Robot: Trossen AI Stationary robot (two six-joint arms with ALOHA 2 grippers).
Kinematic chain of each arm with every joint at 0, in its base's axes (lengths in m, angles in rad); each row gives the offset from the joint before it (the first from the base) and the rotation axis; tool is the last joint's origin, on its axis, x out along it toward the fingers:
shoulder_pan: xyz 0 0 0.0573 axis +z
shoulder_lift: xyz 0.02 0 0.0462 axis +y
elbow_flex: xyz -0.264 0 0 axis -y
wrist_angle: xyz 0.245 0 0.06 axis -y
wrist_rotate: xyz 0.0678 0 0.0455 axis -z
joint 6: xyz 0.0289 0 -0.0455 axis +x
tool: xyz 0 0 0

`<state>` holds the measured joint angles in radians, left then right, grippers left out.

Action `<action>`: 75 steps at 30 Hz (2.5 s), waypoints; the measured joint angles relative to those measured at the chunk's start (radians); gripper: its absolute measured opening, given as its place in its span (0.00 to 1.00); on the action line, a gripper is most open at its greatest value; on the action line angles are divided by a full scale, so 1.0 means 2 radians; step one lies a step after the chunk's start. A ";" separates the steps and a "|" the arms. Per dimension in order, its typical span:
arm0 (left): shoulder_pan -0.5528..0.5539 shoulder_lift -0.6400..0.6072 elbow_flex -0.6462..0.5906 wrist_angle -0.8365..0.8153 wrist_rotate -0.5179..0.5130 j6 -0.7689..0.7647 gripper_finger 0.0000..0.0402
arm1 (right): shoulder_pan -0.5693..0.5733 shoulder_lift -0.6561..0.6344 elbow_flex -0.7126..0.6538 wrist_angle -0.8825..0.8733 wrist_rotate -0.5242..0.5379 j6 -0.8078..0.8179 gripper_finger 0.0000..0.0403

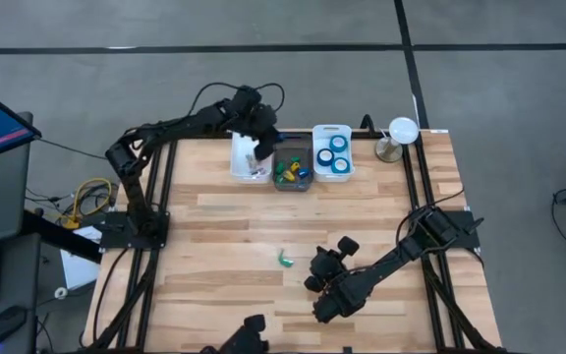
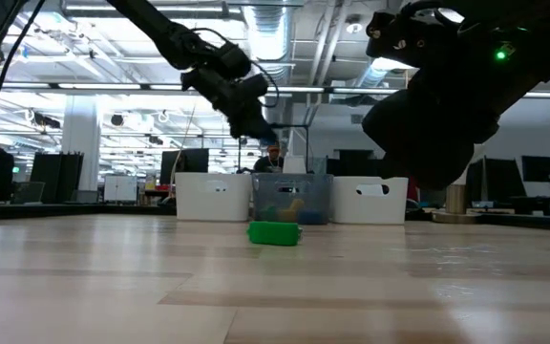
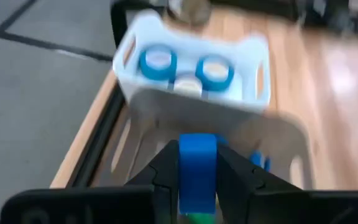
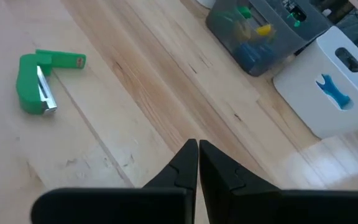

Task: Pick and place Stapler, Stapler remover, tape
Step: Put the blue stapler into the black bin

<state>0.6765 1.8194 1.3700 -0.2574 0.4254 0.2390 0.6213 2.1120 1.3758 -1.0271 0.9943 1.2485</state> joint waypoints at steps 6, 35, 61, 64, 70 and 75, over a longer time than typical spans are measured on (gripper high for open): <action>-0.012 0.000 0.000 -0.028 -0.001 0.116 0.16 | -0.004 0.000 0.000 0.002 0.001 -0.014 0.02; -0.051 0.109 0.000 0.100 -0.126 0.155 0.18 | -0.005 0.000 0.000 0.016 0.001 -0.027 0.02; -0.050 0.120 0.000 0.098 -0.164 0.155 0.21 | -0.005 0.000 0.000 0.028 0.001 -0.036 0.02; -0.050 0.120 0.000 0.097 -0.164 0.163 0.21 | -0.005 0.000 0.000 0.029 0.001 -0.036 0.02; -0.051 0.120 0.000 0.095 -0.164 0.166 0.21 | -0.005 0.000 0.000 0.032 0.001 -0.036 0.02; -0.051 0.120 0.000 0.094 -0.169 0.166 0.22 | -0.005 0.000 0.000 0.033 0.001 -0.036 0.02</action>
<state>0.5751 2.0590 1.3693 -0.0696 0.0873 0.5716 0.6109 2.1120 1.3754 -0.9613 0.9955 1.1770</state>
